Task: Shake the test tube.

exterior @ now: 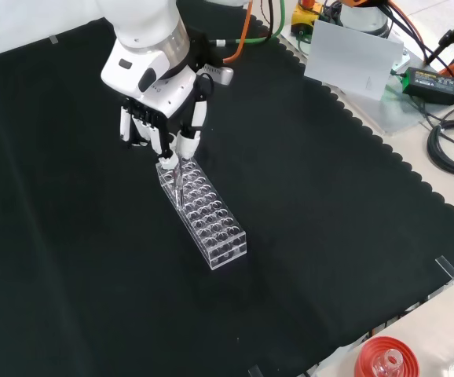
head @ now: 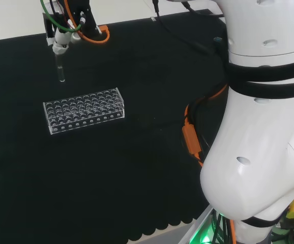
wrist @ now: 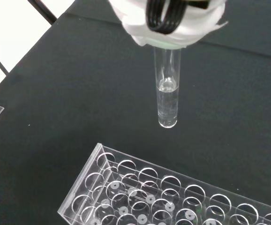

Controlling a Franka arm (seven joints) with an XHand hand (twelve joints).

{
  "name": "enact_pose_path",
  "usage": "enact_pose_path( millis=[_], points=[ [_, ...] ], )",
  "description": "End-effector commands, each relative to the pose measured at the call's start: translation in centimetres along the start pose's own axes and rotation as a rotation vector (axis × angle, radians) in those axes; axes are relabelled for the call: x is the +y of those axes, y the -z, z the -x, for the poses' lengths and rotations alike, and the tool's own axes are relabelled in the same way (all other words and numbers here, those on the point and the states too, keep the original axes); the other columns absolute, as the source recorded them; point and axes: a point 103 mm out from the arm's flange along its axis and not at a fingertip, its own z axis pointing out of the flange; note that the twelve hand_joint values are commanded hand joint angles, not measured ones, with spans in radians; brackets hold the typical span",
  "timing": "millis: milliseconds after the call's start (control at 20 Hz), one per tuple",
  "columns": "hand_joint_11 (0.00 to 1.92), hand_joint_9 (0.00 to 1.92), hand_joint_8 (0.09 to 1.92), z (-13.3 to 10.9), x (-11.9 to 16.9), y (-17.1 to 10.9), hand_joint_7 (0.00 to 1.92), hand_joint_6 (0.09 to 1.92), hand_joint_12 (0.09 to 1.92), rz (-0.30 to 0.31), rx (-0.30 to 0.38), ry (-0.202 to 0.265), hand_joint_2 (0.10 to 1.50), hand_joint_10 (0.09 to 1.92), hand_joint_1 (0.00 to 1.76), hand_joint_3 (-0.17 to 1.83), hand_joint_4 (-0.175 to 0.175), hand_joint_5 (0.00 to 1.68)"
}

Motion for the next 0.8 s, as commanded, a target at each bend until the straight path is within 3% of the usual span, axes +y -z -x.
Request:
enact_pose_path(
  millis=[50, 300, 650, 800],
  points=[
    [0.84, 1.42, 0.27, 0.4, -0.4, 0.2, 1.85, 0.24, 1.20, 0.006, 0.002, -0.005, 0.93, 0.27, 1.43, -0.01, -0.175, 1.41],
    [0.84, 1.42, 0.26, 0.1, -0.7, 0.2, 1.85, 0.23, 1.20, 0.003, 0.048, 0.001, 0.93, 0.26, 1.43, -0.01, -0.175, 1.41],
    [0.84, 1.43, 0.26, -5.8, -0.8, 1.7, 1.85, 0.22, 1.20, 0.037, 0.141, 0.153, 0.93, 0.25, 1.43, -0.01, -0.175, 1.42],
    [0.84, 1.43, 0.25, -6.9, -1.1, 2.4, 1.85, 0.22, 1.20, 0.054, 0.144, 0.184, 0.93, 0.25, 1.43, -0.01, -0.175, 1.42]
  ],
)
